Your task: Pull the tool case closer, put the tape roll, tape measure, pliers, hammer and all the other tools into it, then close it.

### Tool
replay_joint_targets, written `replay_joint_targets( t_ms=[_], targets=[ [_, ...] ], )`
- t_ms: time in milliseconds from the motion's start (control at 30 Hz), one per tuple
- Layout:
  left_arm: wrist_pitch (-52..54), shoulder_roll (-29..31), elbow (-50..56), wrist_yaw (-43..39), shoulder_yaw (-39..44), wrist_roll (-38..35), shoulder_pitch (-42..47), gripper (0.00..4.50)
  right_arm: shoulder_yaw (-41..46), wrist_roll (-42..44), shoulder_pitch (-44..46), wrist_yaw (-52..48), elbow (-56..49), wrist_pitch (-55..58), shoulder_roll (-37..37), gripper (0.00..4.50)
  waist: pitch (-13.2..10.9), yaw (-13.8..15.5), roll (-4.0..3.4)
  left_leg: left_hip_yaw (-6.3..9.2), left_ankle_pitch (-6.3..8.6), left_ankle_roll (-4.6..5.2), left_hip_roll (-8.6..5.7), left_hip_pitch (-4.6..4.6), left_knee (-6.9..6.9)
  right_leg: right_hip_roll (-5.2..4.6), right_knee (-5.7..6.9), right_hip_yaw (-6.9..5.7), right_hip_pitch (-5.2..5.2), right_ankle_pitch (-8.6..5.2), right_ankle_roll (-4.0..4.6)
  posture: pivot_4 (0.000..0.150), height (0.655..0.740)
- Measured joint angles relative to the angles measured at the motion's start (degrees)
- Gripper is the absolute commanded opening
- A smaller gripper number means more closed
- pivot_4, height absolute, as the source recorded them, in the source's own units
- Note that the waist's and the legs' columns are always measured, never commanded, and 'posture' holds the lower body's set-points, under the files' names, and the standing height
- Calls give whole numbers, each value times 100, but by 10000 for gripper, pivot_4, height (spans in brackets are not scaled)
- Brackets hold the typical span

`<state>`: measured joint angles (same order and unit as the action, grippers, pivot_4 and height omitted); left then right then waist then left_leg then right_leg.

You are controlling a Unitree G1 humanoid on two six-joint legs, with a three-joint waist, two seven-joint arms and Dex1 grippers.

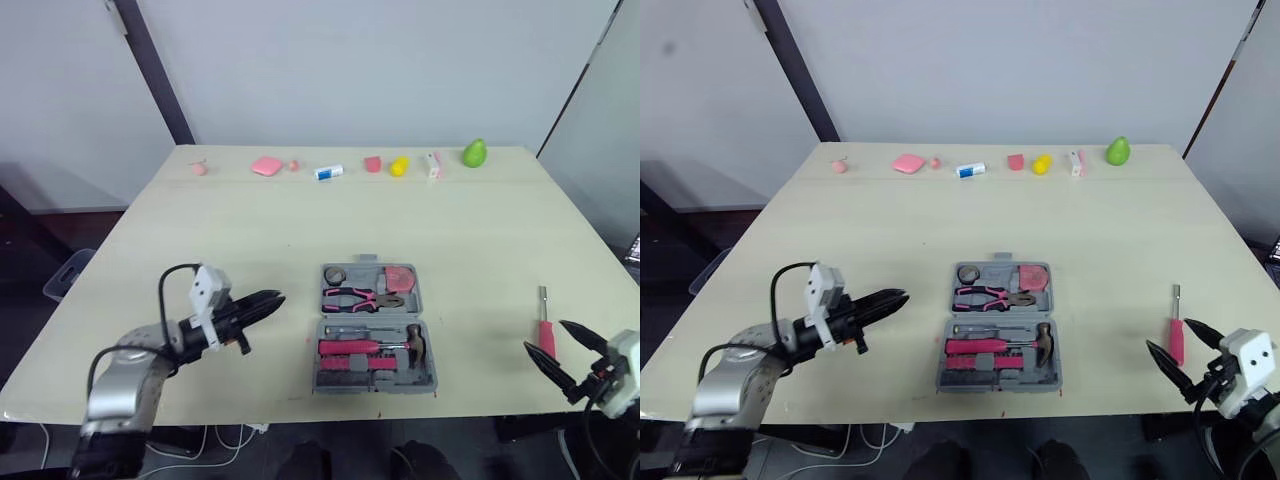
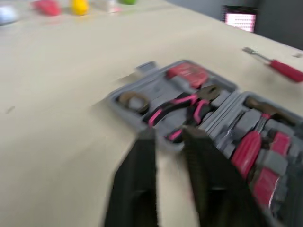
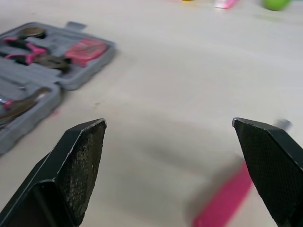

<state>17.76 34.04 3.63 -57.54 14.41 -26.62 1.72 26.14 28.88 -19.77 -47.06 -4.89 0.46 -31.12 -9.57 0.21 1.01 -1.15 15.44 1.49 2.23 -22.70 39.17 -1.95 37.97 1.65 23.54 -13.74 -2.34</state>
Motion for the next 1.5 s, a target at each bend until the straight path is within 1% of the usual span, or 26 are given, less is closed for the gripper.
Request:
replay_joint_targets(
  t_ms=[100,133,167,233,333,367,433,667,867,1000,1033,1233,1300,1500],
  targets=[
    [-87,-1,27,103,258,-61,-451,32616,161,63,-151,11,164,-82,122,45000,1,14,-2,-8,0,0,-1,2,0,-1,-1,2,0,-3,6,1500,7400],
    [-98,0,22,102,316,-67,-530,34473,190,72,-180,10,173,-88,136,45000,1,12,-2,-8,0,0,-1,2,-1,-1,-1,2,0,-4,6,1500,7400],
    [-130,7,5,111,635,-167,-954,41185,343,169,-363,-8,257,-101,242,45000,2,4,-2,-8,1,0,3,2,-6,0,-2,1,2,-5,8,1500,7400],
    [-180,27,-15,121,893,-212,-1305,43834,467,280,-532,-57,363,-106,300,45000,4,3,-4,-9,1,0,5,2,-8,-1,-3,1,3,-6,7,1500,7400],
    [-210,33,-20,106,994,-216,-1551,43834,564,325,-591,-125,378,-150,348,45000,10,-9,-12,-8,1,0,9,7,-8,-4,-3,9,3,-7,5,1500,7400],
    [-352,27,-96,102,1055,-209,-1819,43834,647,335,-693,-226,510,-289,359,45000,16,-25,-14,-8,1,0,9,11,-8,-6,-3,13,3,-13,-5,1500,7400],
    [-391,2,-287,159,1195,-227,-1829,43834,661,334,-778,-289,643,-336,403,45000,17,-16,-12,-7,1,0,10,10,-8,-6,-2,7,3,-18,-12,1500,7400],
    [-577,55,-443,128,1256,-292,-1333,43834,660,331,-681,-224,735,-324,445,45000,27,-39,-22,-9,1,0,8,11,-8,-5,-2,14,4,-7,4,1500,7400],
    [-571,541,-452,-422,1116,-413,-741,43834,461,295,-184,411,161,365,340,45000,31,-94,-26,-9,1,-1,3,11,-10,0,-1,15,6,-6,6,1500,7400],
    [-449,757,-414,-798,704,-420,-458,43834,217,13,237,902,83,831,146,45000,28,-91,-22,-15,1,-1,-2,5,-10,-1,-2,14,9,-5,7,1500,7400],
    [-369,946,-244,-1125,378,-420,-279,43834,62,-146,574,1196,49,1127,48,45000,28,-91,-22,-15,1,0,-4,6,-10,-2,-2,16,9,-5,6,1500,7400],
    [21,1090,227,-1602,-178,-661,220,43834,-202,-283,1135,1547,84,1717,-56,45000,27,-85,-26,-16,1,0,-7,-2,-12,2,-3,10,9,-4,7,1500,7400],
    [238,1156,524,-1845,-469,-813,539,43834,-285,-487,1511,1871,353,1982,-92,45000,27,-91,-25,-16,1,0,-9,-2,-12,3,-3,10,9,-1,3,1500,7400],
    [343,1188,912,-2103,-826,-956,1288,43834,-434,-753,2170,2424,882,2702,-91,45000,26,-95,-25,-15,0,0,-10,-3,-12,7,-3,10,9,7,-11,1500,7400]
  ],
)
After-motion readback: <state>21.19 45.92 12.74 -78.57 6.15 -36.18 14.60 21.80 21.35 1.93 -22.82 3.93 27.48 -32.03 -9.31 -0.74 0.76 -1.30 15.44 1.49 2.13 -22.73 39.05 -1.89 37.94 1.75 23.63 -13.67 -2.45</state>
